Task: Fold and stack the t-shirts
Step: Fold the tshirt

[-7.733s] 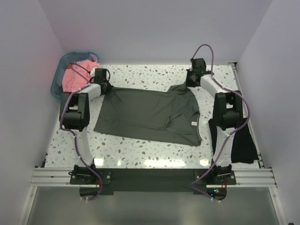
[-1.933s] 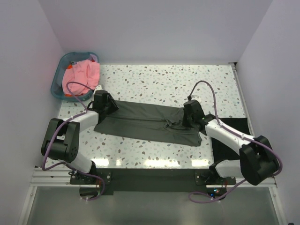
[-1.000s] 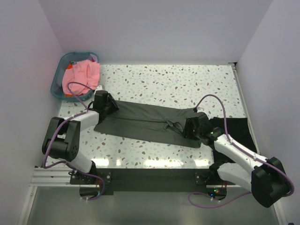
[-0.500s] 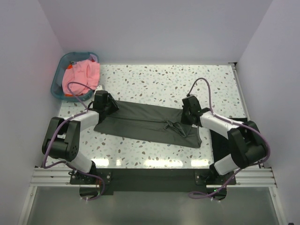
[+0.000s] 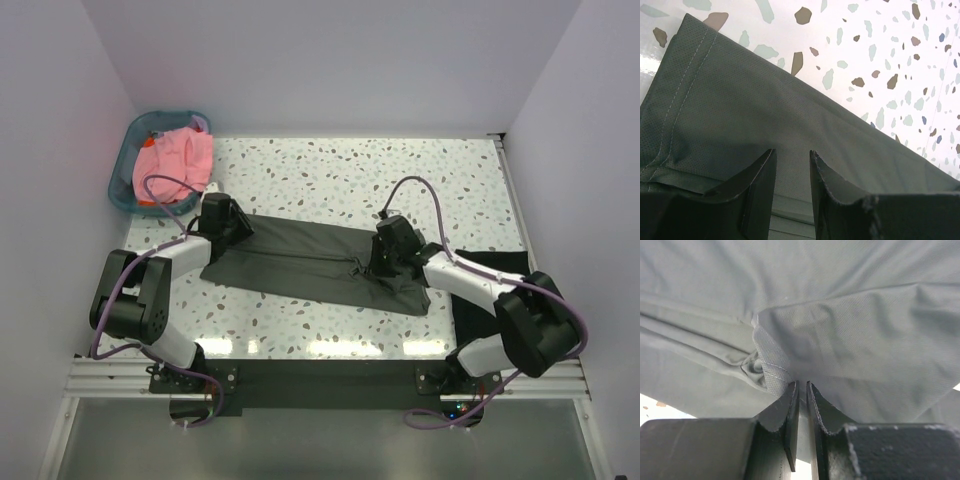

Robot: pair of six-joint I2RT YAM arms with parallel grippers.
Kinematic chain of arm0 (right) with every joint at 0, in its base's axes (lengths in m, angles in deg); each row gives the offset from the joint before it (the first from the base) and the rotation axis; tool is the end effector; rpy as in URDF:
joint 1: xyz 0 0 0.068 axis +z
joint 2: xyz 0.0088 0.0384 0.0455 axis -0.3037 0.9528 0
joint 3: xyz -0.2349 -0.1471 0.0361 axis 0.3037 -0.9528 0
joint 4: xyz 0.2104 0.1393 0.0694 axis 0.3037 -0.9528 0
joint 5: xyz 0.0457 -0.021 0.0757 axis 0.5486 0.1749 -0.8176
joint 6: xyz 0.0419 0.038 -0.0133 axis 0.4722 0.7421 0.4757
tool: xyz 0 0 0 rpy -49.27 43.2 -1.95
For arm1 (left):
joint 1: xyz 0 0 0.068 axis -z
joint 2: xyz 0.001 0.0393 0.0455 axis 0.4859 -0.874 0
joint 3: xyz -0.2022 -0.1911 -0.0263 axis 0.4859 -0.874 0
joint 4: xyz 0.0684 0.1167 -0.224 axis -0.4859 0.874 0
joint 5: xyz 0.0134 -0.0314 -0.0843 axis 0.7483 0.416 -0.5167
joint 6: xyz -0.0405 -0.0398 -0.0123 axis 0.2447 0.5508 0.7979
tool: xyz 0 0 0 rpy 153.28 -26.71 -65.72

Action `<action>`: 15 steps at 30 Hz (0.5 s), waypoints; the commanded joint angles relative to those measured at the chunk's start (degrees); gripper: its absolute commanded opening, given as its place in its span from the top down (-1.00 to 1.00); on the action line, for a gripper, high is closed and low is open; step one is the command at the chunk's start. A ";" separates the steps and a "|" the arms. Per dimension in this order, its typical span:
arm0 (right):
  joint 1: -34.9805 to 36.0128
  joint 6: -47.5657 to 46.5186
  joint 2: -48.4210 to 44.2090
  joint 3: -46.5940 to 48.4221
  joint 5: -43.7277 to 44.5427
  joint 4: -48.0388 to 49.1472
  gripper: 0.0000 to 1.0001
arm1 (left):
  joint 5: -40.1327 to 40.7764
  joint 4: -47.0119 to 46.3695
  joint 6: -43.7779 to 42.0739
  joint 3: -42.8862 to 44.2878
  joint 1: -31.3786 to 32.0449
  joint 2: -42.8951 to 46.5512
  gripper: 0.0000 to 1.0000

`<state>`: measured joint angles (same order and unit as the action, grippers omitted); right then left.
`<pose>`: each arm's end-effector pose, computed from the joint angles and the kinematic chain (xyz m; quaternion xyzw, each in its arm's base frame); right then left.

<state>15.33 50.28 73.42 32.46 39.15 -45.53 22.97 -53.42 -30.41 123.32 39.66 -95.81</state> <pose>0.2359 0.1491 0.1842 0.0141 0.9428 0.1469 0.2991 0.3111 -0.0570 0.1649 -0.2543 0.8705 -0.1756 0.3830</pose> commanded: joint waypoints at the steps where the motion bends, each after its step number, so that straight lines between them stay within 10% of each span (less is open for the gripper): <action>1: 0.65 1.24 1.70 -1.63 -4.65 5.36 0.69 | 0.04 -2.23 -0.18 1.07 0.13 0.59 0.24; 9: 4.34 2.65 7.34 -0.05 -2.48 6.34 0.62 | 0.04 -2.58 -0.18 0.19 0.13 0.32 0.24; 15: 4.25 2.73 4.10 0.39 3.06 2.65 0.19 | 1.18 -1.62 -0.44 0.01 0.13 -0.38 0.17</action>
<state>19.59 52.82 79.41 31.95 36.85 -40.70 23.02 -53.60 -30.39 123.32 39.66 -95.84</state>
